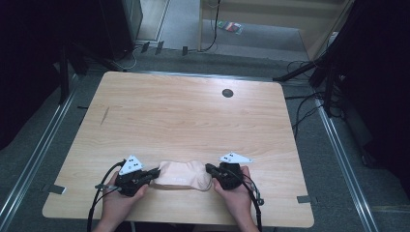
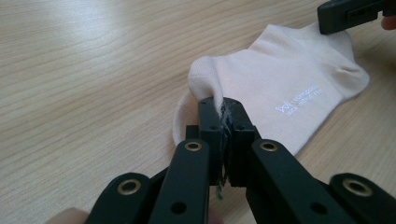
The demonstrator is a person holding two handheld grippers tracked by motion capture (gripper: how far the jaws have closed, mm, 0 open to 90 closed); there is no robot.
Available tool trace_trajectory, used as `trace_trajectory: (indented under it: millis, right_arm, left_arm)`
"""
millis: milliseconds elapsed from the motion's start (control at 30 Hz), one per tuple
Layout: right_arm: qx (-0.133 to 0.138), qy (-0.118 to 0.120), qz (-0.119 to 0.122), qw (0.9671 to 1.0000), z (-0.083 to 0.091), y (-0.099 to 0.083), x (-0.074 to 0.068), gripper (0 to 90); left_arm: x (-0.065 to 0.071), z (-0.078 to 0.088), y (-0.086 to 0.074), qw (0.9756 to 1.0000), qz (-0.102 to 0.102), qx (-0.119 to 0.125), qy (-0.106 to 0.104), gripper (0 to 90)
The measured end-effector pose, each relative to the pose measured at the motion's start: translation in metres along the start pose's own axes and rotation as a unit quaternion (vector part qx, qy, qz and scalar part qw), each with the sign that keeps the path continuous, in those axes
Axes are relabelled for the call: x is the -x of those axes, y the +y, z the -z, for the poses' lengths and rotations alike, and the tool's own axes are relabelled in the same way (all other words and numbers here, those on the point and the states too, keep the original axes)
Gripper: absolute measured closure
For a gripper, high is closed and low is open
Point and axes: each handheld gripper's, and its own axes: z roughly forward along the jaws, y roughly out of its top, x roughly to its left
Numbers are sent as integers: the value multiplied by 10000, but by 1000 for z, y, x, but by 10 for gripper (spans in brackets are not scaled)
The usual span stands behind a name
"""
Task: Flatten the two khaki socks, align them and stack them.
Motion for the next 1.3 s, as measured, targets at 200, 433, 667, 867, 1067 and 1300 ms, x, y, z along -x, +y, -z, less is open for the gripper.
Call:
trace_trajectory:
  millis: [200, 433, 667, 867, 1067, 1300]
  right_arm:
    - [165, -8, -92, 9998, -1, -2, 4, 754]
    - [435, 238, -644, 9967, 21, -4, 13, 671]
    - [36, 108, -499, 9987, 8, -11, 7, 737]
    - [35, -109, -265, 9996, 8, -9, 3, 892]
    - [-34, -272, -113, 9996, 6, -10, 4, 898]
    - [-45, -327, -48, 9994, 3, -11, 5, 898]
  left_arm:
    - [1, 3, 1, 9993, 15, 359, -74, 663]
    - [-14, 8, 4, 9976, 330, 584, -144, 571]
    - [-17, -3, 6, 9984, 315, 350, -311, 754]
    - [-16, -3, 7, 9990, 217, 283, -279, 898]
    - [-13, -10, 2, 9999, -138, -40, 85, 900]
    - [-11, -13, 0, 9995, -243, -66, 188, 896]
